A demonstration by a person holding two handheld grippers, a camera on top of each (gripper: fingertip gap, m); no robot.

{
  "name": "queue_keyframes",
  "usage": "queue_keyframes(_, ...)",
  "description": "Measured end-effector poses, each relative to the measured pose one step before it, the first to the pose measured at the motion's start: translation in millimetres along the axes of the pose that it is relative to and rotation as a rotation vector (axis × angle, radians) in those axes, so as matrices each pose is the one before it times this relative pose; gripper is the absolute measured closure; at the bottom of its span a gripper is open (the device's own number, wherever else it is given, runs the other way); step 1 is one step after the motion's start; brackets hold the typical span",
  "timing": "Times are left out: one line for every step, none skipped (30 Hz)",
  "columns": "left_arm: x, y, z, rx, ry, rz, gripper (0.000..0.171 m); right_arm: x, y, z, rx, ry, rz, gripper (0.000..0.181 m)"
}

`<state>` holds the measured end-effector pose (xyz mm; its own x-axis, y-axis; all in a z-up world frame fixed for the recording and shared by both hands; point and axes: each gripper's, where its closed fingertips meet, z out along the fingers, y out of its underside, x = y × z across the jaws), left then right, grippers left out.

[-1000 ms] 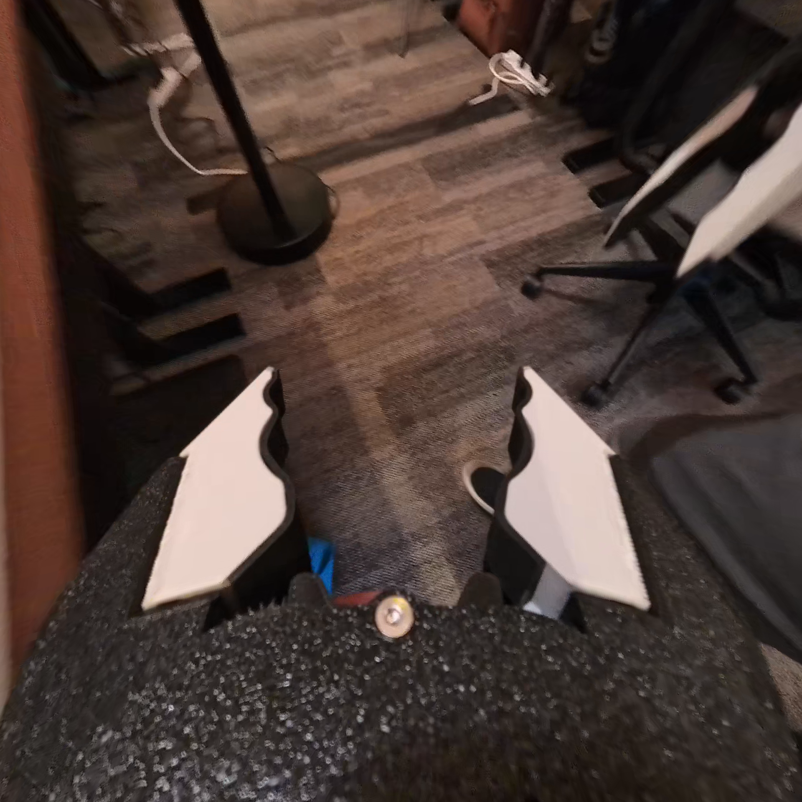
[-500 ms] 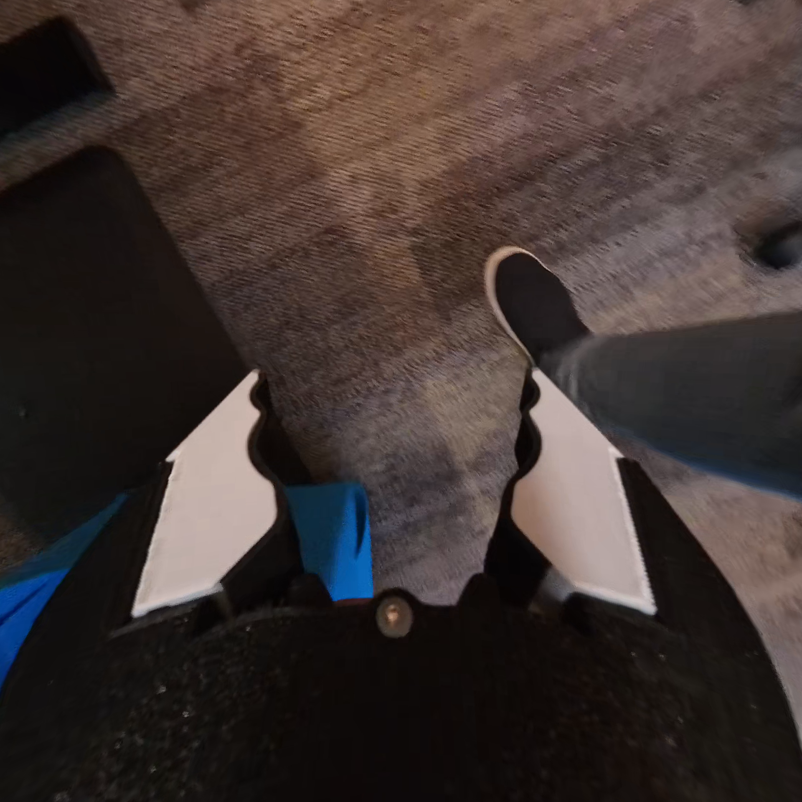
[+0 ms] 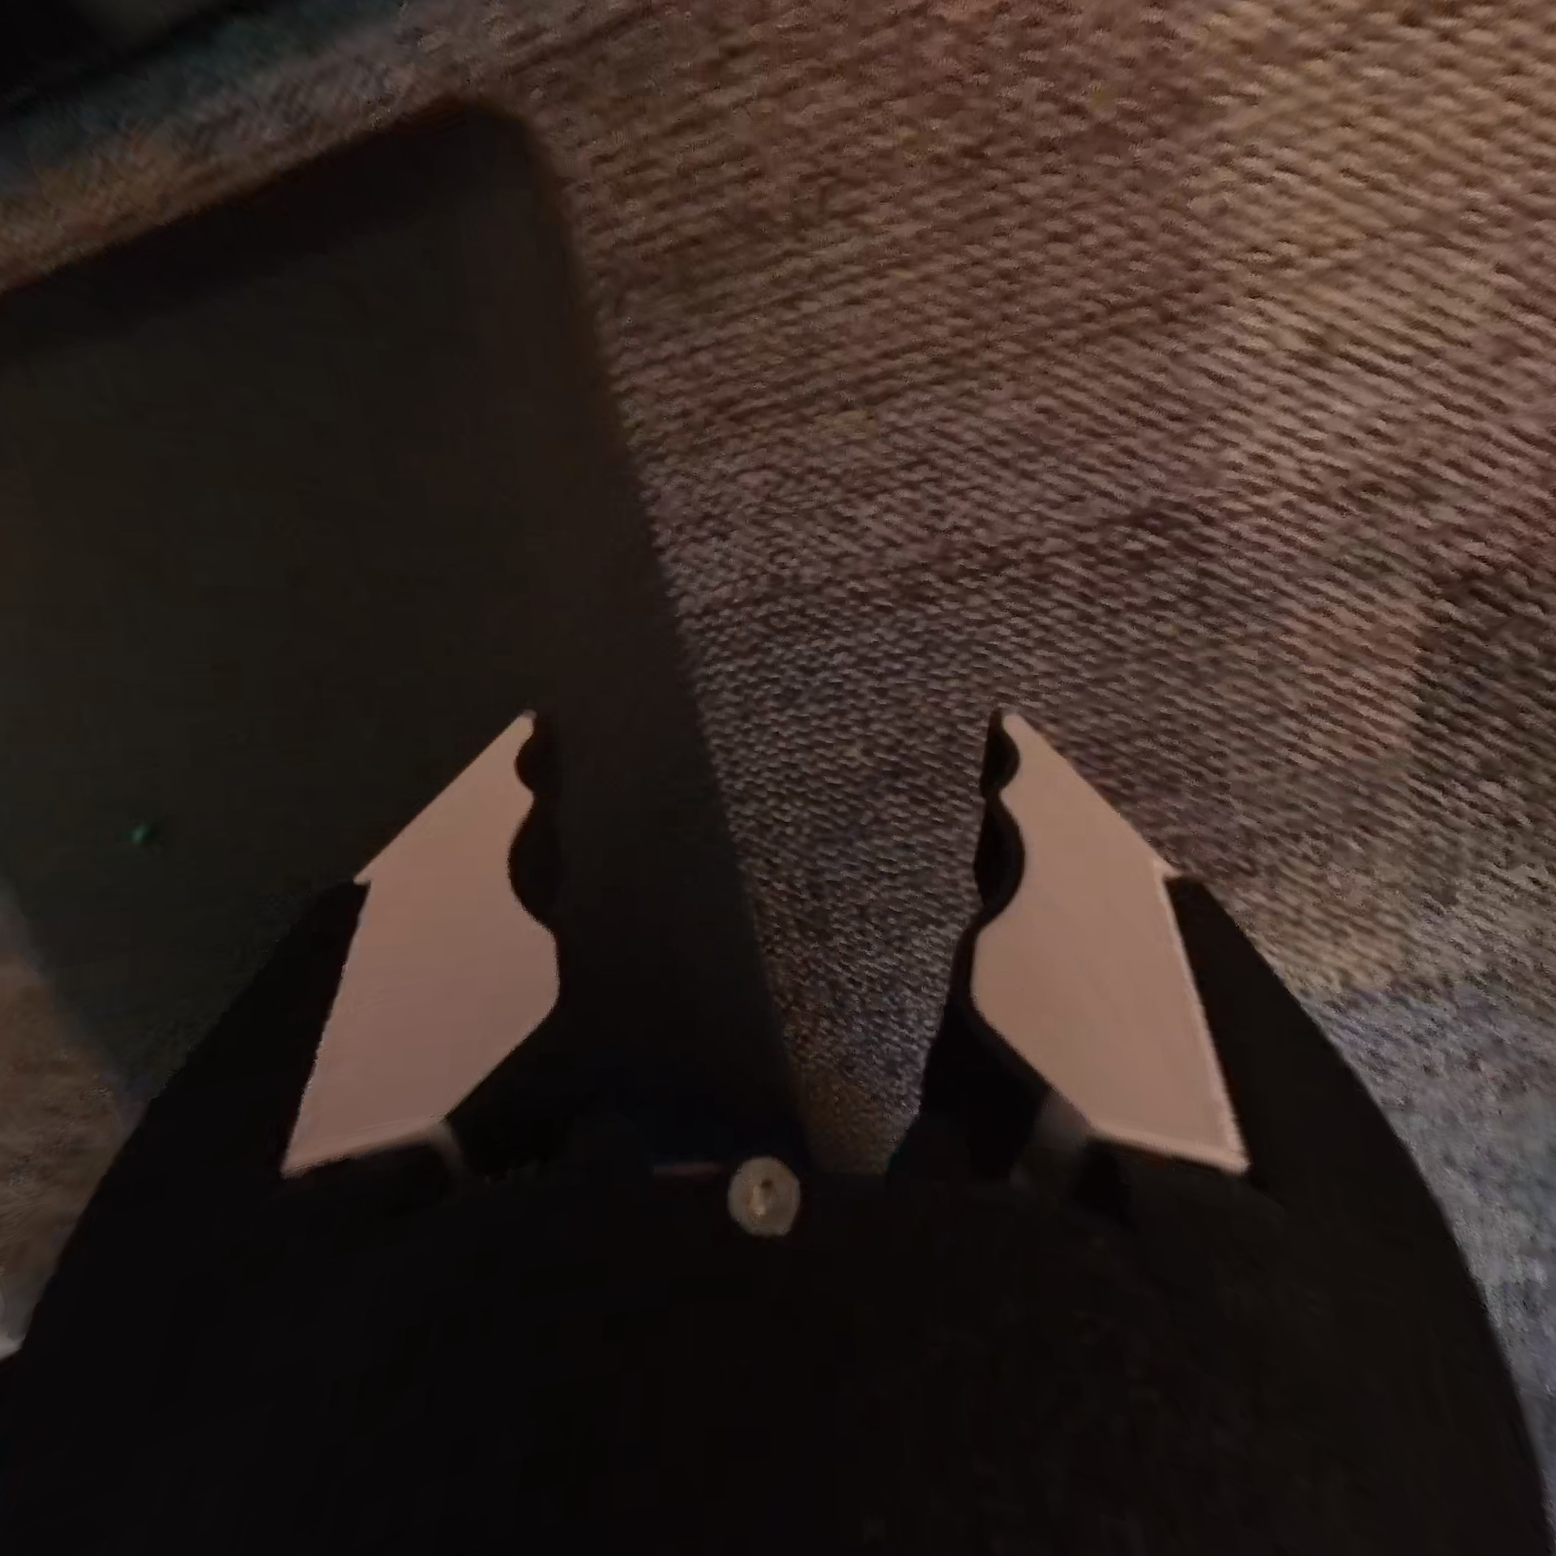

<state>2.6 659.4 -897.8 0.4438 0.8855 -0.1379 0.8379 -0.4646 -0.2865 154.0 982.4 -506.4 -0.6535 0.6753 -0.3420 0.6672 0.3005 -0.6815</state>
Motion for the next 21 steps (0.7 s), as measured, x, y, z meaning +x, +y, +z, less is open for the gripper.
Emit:
queue_keyframes(-17.88, 8.24, 3.92, 0.01106, -0.0225, -0.0479, 0.076, 8.90, 0.27, 3.18, 0.0066, 0.0286, -0.0085, 0.084)
queue_keyframes(-20.10, 8.22, 3.18, 0.00980, -0.0298, -0.0369, 0.086, 8.35, -2.45, 1.91, 0.0294, 0.0316, -0.0154, 0.087)
queue_keyframes(-21.46, 7.58, 3.24, 0.00633, -0.0356, -0.0339, 0.089, 7.65, -2.24, 1.71, 0.0295, 0.0306, -0.0163, 0.090)
queue_keyframes(-20.30, 7.19, 4.43, 0.00003, -0.0286, -0.0381, 0.091, 6.44, -0.29, 1.91, 0.0150, 0.0252, -0.0169, 0.091)
queue_keyframes(-18.59, 5.85, 5.30, 0.00001, -0.0204, -0.0399, 0.092, 4.64, 0.66, 1.94, 0.0089, 0.0139, -0.0117, 0.090)
queue_keyframes(-18.60, 5.00, 5.37, -0.00085, -0.0288, -0.0367, 0.091, 3.62, 0.65, 1.02, 0.0107, 0.0074, -0.0031, 0.089)
queue_keyframes(-17.28, 2.73, 5.32, 0.00421, -0.0302, -0.0356, 0.091, 5.41, 1.77, -0.12, 0.0056, 0.0147, 0.0131, 0.089)
queue_keyframes(-15.45, 0.54, 6.18, 0.01112, -0.0264, -0.0340, 0.093, 3.62, 2.24, -0.51, 0.0043, 0.0012, 0.0213, 0.090)
queue_keyframes(-14.90, 0.96, 8.31, 0.00618, -0.0302, -0.0388, 0.094, 3.43, 2.70, -1.59, 0.0026, 0.0017, 0.0211, 0.090)
queue_keyframes(-14.44, 1.09, 10.82, 0.00126, -0.0331, -0.0394, 0.094, 3.45, 1.58, -3.15, 0.0096, 0.0071, 0.0195, 0.090)
queue_keyframes(-13.59, -0.21, 12.54, 0.00192, -0.0315, -0.0330, 0.094, 3.17, 2.07, -3.85, 0.0102, 0.0135, 0.0158, 0.091)
queue_keyframes(-13.44, -1.18, 13.61, 0.00484, -0.0307, -0.0306, 0.094, 2.29, 5.21, -3.10, -0.0097, 0.0072, 0.0270, 0.091)
queue_keyframes(-13.99, 0.88, 14.77, -0.00593, -0.0297, -0.0332, 0.095, 2.23, 6.87, -2.99, -0.0196, 0.0059, 0.0298, 0.091)
queue_keyframes(-15.84, 3.87, 13.70, -0.02168, -0.0392, -0.0343, 0.096, 1.53, 4.64, -4.33, -0.0086, -0.0006, 0.0400, 0.090)
queue_keyframes(-14.31, 2.51, 9.92, -0.01223, -0.0253, -0.0338, 0.098, 0.84, 1.29, -6.10, 0.0133, -0.0093, 0.0503, 0.091)
queue_keyframes(-13.30, -0.88, 7.02, 0.01052, -0.0140, -0.0308, 0.104, 3.20, 1.40, -6.89, 0.0151, -0.0008, 0.0517, 0.091)
queue_keyframes(-14.27, -2.39, 6.70, 0.02223, -0.0148, -0.0283, 0.110, 4.30, 2.53, -6.39, 0.0091, 0.0022, 0.0408, 0.091)
queue_keyframes(-12.87, -0.57, 7.78, 0.01158, -0.0016, -0.0347, 0.113, 4.38, 4.37, -4.74, -0.0011, -0.0024, 0.0408, 0.091)
queue_keyframes(-10.58, 0.60, 8.19, 0.00422, 0.0125, -0.0325, 0.114, 4.73, 4.80, -3.10, -0.0057, -0.0012, 0.0478, 0.091)
queue_keyframes(-11.22, 1.38, 7.92, -0.00019, -0.0001, -0.0171, 0.114, 4.05, 4.31, -2.12, -0.0072, 0.0010, 0.0401, 0.092)
queue_keyframes(-10.56, 2.17, 7.97, -0.00504, -0.0074, -0.0046, 0.115, 2.65, 3.78, -1.75, -0.0094, -0.0015, 0.0276, 0.093)
